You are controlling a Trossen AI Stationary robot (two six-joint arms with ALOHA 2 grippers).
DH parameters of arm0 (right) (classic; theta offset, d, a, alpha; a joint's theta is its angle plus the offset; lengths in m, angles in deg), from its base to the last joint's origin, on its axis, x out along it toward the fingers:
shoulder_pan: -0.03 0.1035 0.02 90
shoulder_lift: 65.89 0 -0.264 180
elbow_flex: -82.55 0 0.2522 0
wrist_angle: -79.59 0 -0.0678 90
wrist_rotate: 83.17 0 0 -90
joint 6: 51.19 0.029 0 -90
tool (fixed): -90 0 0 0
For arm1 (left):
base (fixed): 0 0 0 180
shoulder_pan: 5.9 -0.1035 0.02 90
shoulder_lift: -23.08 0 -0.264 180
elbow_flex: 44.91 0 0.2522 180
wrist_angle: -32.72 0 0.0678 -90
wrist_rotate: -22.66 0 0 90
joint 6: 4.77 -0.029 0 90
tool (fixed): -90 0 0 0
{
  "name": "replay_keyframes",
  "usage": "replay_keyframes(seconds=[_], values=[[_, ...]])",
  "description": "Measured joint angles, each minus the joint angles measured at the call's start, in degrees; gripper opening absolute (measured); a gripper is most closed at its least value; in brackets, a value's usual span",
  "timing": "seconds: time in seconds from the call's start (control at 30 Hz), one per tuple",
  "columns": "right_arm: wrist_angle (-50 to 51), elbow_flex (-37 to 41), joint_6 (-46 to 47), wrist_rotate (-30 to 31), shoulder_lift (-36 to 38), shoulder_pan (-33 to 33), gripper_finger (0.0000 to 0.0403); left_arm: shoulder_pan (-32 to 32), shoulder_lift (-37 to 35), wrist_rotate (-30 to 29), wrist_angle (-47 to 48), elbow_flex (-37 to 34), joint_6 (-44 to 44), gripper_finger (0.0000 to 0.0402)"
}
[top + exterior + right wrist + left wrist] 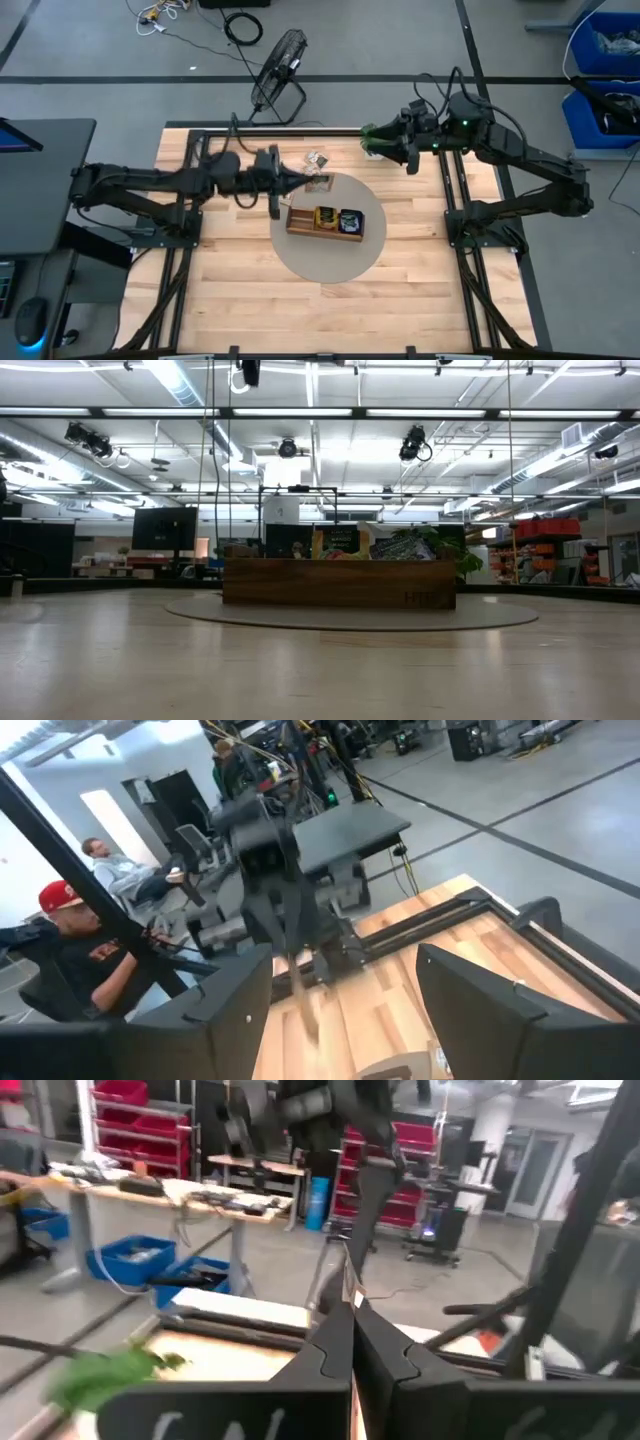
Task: Pick & Place Tea
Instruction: Put the brown tea bag into the left section of the wooden organizer
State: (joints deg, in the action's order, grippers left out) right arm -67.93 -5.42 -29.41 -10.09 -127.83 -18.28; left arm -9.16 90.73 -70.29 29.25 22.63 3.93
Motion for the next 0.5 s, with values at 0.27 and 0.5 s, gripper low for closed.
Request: replay_keyframes(seconds=[0.27,0.5], values=[[2.06,-0.02,0.35,1.51,-0.9,0.0,0.0256,2.21,-0.29,-0.23,-19.78,-20.43,7.5,0.0001],[2.76,-0.02,1.8,1.56,-1.95,0.0,0.0256,0.44,-0.15,-0.26,-25.1,-31.52,10.18,0.0001]])
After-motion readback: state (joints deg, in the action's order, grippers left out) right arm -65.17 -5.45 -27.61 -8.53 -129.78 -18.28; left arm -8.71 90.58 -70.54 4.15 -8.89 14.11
